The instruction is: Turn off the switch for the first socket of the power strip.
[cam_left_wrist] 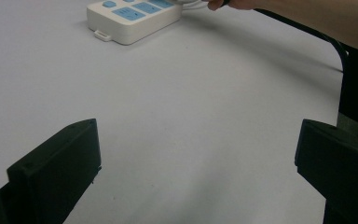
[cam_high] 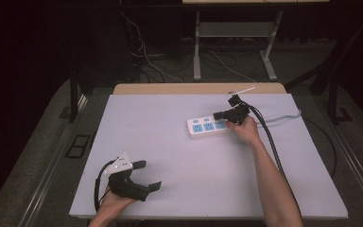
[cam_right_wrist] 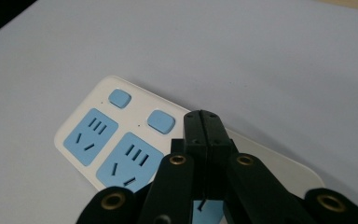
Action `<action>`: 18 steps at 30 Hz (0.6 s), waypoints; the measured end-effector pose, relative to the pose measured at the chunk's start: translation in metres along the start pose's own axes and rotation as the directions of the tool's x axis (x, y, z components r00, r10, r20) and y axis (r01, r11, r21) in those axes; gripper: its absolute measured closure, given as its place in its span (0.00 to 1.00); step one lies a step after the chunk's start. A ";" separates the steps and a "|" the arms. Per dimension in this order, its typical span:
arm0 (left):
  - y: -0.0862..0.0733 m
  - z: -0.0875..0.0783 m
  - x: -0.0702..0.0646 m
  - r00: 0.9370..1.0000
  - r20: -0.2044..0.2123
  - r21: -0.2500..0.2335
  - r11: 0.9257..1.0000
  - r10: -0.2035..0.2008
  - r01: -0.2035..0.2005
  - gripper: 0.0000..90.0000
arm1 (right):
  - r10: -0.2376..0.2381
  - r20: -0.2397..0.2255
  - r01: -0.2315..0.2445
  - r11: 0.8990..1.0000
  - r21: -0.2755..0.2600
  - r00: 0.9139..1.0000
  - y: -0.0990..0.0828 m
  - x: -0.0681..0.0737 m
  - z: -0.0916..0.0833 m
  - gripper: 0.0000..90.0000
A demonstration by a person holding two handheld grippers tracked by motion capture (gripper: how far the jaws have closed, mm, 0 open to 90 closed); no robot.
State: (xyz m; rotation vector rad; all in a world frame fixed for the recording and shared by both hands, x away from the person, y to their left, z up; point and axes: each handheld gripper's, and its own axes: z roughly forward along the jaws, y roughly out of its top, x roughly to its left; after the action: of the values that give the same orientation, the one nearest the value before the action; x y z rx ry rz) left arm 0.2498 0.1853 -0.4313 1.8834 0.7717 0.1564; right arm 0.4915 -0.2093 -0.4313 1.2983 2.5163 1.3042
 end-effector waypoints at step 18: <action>0.001 0.002 0.000 1.000 0.008 0.005 1.000 0.006 -0.006 0.00 | -0.058 0.024 0.058 0.998 -0.013 0.998 0.009 0.015 -0.037 1.00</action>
State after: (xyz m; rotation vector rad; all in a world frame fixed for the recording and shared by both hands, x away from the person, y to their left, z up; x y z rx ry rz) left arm 0.2510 0.1835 -0.4318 1.8900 0.7620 0.1512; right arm 0.4733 -0.2210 -0.3962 1.2207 2.5049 1.2848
